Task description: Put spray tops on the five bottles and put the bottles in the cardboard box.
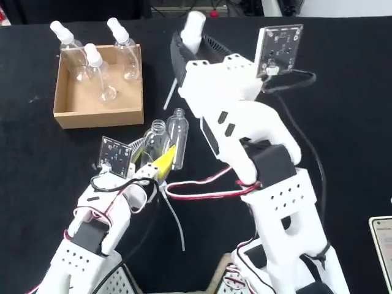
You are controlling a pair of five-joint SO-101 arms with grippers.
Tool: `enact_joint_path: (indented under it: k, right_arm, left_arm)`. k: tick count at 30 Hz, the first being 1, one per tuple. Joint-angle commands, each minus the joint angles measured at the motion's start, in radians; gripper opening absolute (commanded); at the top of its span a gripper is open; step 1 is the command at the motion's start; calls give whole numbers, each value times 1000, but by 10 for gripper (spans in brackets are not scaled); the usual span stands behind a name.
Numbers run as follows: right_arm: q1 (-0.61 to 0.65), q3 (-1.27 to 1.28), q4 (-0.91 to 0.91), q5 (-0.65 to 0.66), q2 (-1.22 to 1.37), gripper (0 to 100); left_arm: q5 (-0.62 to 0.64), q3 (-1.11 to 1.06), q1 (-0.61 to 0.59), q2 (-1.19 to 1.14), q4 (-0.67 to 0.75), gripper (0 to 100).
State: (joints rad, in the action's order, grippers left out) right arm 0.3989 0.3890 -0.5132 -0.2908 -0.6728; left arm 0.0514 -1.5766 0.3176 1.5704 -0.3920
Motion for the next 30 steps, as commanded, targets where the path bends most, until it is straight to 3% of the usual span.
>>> enact_joint_path:
  k: [1, 10, 30]
  right_arm:
    - [17, 41, 60, -8, -19, 25]
    - [52, 136, 63, -8, -24, 25]
    - [135, 236, -14, 2, -28, 25]
  left_arm:
    - [8, 19, 1, 12, 21, 77]
    - [5, -36, -1, 12, 123, 77]
    - [5, -36, -1, 12, 121, 76]
